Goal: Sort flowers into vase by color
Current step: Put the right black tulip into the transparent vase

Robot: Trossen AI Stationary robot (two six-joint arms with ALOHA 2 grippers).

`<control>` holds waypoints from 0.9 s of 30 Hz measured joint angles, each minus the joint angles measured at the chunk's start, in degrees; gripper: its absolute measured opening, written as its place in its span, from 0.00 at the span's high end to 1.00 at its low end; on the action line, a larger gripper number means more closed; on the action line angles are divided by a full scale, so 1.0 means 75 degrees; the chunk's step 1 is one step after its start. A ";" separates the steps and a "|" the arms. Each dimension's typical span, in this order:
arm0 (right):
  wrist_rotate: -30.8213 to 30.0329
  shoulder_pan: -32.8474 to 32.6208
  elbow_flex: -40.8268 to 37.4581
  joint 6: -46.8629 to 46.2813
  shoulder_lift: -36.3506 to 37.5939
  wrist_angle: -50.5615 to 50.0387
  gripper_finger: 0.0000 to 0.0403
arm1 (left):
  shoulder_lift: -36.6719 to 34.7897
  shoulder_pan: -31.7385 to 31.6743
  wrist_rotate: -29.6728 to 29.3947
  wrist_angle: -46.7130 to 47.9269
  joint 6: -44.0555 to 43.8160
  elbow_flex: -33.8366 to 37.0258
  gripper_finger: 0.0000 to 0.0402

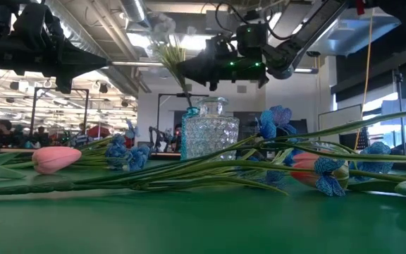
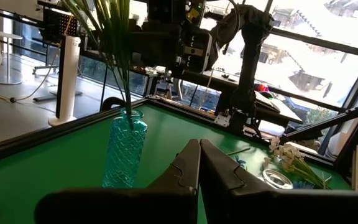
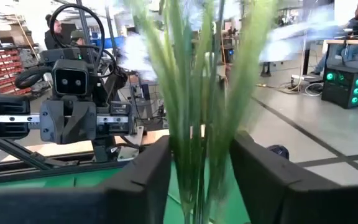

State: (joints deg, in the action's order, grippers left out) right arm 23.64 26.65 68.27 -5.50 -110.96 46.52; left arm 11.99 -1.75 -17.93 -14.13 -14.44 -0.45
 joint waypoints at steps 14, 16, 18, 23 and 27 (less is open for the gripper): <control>-0.0767 0.0149 -0.0006 0.2016 0.1661 -0.4516 0.47 | 0.0001 0.0001 0.0001 -0.0006 0.0000 -0.0002 1.00; -0.0935 0.0149 -0.0006 0.2311 0.2052 -0.5461 0.47 | 0.0003 -0.0001 0.0002 -0.0006 0.0000 -0.0002 1.00; -0.1017 0.0149 -0.0003 0.2414 0.2433 -0.6270 0.47 | 0.0003 -0.0001 -0.0001 -0.0006 0.0000 -0.0002 1.00; -0.1018 0.0145 -0.0003 0.2414 0.3352 -0.8345 0.47 | 0.0001 -0.0001 -0.0001 -0.0006 0.0000 -0.0002 1.00; -0.0923 0.0115 -0.0003 0.1872 0.3723 -1.0186 0.47 | 0.0002 -0.0001 0.0001 -0.0003 0.0000 0.0000 1.00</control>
State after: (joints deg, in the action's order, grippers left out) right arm 16.72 27.52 68.25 8.54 -83.03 -29.87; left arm 12.01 -1.76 -17.92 -14.16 -14.44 -0.46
